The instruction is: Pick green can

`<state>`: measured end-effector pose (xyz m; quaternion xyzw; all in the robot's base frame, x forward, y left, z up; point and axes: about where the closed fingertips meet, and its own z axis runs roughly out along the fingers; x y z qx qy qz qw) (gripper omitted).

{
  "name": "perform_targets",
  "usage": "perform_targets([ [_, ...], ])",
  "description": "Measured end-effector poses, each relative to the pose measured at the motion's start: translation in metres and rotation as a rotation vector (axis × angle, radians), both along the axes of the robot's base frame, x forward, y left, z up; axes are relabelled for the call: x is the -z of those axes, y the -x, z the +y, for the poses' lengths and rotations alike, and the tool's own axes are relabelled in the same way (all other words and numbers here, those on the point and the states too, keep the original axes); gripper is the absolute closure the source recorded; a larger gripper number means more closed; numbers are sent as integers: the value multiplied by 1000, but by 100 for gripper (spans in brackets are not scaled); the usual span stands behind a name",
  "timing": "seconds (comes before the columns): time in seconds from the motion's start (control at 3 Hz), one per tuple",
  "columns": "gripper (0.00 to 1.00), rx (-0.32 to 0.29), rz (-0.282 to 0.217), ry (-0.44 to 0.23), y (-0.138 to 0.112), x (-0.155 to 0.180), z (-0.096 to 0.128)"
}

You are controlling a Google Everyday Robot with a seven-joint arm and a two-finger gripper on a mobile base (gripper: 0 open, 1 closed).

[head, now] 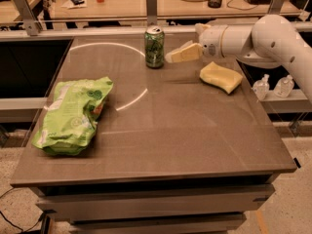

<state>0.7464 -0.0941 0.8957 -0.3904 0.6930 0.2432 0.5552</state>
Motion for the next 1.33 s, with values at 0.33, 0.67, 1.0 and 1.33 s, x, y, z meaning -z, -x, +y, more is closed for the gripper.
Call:
perform_targets([
  [0.33,0,-59,15,-9,-11,5,19],
  [0.67,0,-115,18,-15,-19,11,39],
  [1.0,0,-149,17,-23,-25,16,53],
  [1.33,16,-182,16,-25,-27,17,67],
])
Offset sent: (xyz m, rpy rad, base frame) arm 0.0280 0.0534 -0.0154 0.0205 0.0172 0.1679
